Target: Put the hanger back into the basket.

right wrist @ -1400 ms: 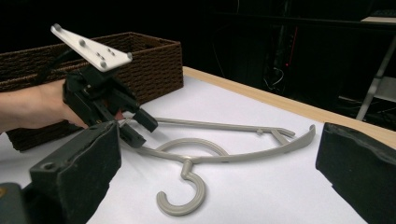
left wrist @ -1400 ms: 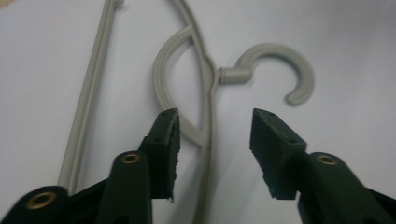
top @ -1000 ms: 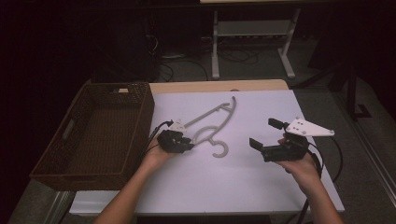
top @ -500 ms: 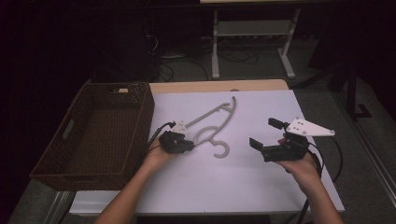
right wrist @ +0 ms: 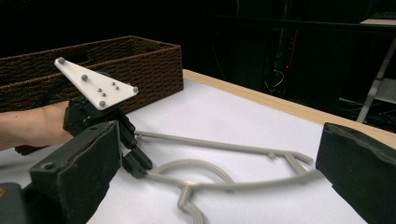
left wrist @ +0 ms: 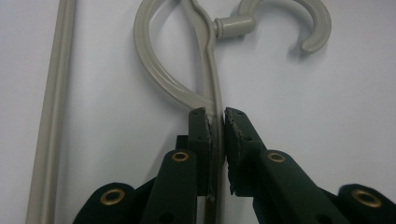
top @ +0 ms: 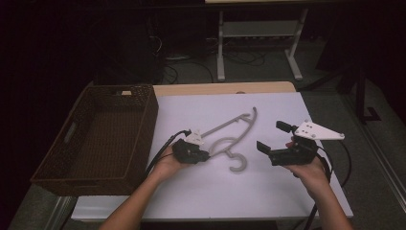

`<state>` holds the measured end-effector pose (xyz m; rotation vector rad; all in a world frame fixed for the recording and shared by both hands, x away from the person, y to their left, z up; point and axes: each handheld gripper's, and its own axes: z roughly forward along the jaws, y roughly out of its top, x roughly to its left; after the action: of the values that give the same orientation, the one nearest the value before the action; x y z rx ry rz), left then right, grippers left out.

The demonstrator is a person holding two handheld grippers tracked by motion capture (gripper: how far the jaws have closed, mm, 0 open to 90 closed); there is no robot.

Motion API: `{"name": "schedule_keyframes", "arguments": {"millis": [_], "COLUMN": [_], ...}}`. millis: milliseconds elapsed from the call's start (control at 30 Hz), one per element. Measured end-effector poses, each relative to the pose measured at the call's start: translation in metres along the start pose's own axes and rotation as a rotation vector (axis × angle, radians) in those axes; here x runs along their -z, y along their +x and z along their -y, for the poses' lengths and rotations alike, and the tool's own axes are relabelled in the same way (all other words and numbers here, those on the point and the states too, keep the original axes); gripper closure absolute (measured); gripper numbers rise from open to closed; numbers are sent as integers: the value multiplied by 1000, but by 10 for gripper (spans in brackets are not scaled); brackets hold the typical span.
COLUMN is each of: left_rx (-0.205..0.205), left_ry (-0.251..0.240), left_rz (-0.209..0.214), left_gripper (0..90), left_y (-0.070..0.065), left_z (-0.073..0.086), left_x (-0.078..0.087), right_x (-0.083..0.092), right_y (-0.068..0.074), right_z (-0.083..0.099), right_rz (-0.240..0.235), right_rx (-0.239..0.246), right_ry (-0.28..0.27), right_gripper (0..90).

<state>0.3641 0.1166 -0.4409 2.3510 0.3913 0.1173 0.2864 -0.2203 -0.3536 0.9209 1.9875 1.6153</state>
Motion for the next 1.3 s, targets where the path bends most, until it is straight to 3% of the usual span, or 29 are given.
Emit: {"name": "schedule_keyframes", "arguments": {"millis": [300, 433, 533, 767, 900, 1133, 1300], "left_rx": [-47, -82, -94, -87, -58, -87, -115], "left_ry": [-5, 10, 22, 40, 26, 50, 45], "left_rz": [93, 150, 168, 171, 181, 164, 149], "left_gripper": [816, 815, 814, 805, 713, 662, 723], "left_y": [-18, -31, -36, -37, -37, -41, -40], "left_z": [-8, -11, -11, -8, -9, -5, -7], "left_x": [-4, -6, -8, -12, -6, 1, -2], "right_x": [0, 1, 2, 2, 2, 3, 3], "right_y": [-1, -1, -1, 0, 0, -1, -1], "right_z": [0, 0, 0, 0, 0, -1, -1], "right_rz": [6, 4, 5, 7, 7, 11, 12], "right_rx": [4, -2, -6, -9, -8, -2, -2], "right_ry": [-3, -4, -3, -1, -1, -2, -2], "right_gripper": [0, 0, 0, 0, 0, 0, 0]}}
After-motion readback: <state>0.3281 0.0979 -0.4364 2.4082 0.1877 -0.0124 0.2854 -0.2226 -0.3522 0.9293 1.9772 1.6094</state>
